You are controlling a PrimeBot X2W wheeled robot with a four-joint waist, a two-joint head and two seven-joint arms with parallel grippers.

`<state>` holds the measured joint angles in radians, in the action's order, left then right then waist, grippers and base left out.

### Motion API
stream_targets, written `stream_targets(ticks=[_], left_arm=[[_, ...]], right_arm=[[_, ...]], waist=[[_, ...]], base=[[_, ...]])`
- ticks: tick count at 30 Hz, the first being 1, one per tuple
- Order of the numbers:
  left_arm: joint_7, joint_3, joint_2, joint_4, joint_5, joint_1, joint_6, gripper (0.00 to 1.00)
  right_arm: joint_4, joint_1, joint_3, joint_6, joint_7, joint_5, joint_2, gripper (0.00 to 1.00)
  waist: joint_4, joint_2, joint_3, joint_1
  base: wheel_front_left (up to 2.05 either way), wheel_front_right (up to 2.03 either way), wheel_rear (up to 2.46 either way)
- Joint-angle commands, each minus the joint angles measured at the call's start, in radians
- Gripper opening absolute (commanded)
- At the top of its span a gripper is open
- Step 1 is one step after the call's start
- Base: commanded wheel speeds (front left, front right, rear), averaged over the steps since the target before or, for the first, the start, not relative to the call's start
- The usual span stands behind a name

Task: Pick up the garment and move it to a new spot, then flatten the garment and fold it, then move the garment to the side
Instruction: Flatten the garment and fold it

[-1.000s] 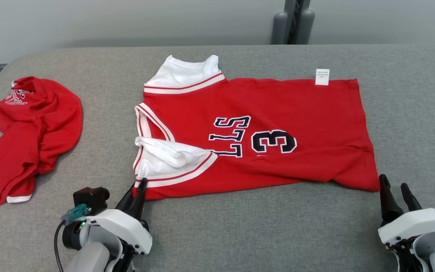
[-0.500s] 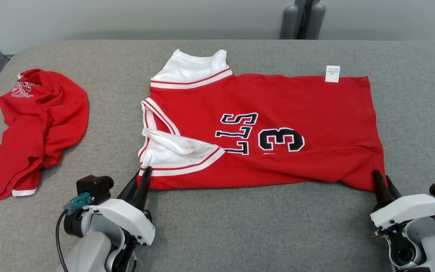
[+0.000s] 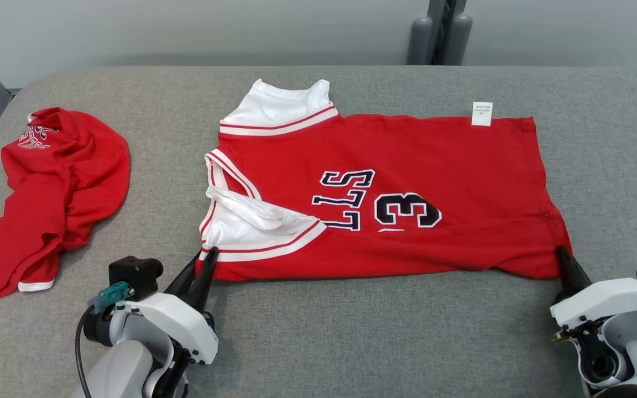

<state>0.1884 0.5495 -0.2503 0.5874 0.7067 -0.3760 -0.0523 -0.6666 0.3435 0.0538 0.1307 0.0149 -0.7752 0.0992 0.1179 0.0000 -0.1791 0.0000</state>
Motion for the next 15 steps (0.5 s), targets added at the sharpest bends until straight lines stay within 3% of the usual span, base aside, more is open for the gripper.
stream_targets(ticks=[1, 8, 15], left_arm=[[0.000, 0.000, -0.014, -0.004, -0.008, -0.001, -0.004, 0.00], [-0.025, 0.019, -0.049, -0.024, -0.022, -0.007, -0.008, 0.00], [-0.053, 0.034, -0.069, -0.040, -0.023, 0.008, -0.012, 0.00]], right_arm=[[0.001, 0.012, -0.002, 0.000, 0.001, -0.003, 0.013, 0.00], [0.013, 0.020, -0.034, 0.000, -0.045, 0.009, 0.066, 0.00], [0.024, 0.003, -0.051, 0.000, -0.161, 0.000, 0.122, 0.00]], waist=[[-0.002, 0.0000, 0.003, 0.0000], [-0.009, 0.0000, 0.023, 0.0000], [-0.017, 0.0000, 0.048, 0.0000]], base=[[0.00, 0.00, 0.00], [0.00, 0.00, 0.00], [0.00, 0.00, 0.00]])
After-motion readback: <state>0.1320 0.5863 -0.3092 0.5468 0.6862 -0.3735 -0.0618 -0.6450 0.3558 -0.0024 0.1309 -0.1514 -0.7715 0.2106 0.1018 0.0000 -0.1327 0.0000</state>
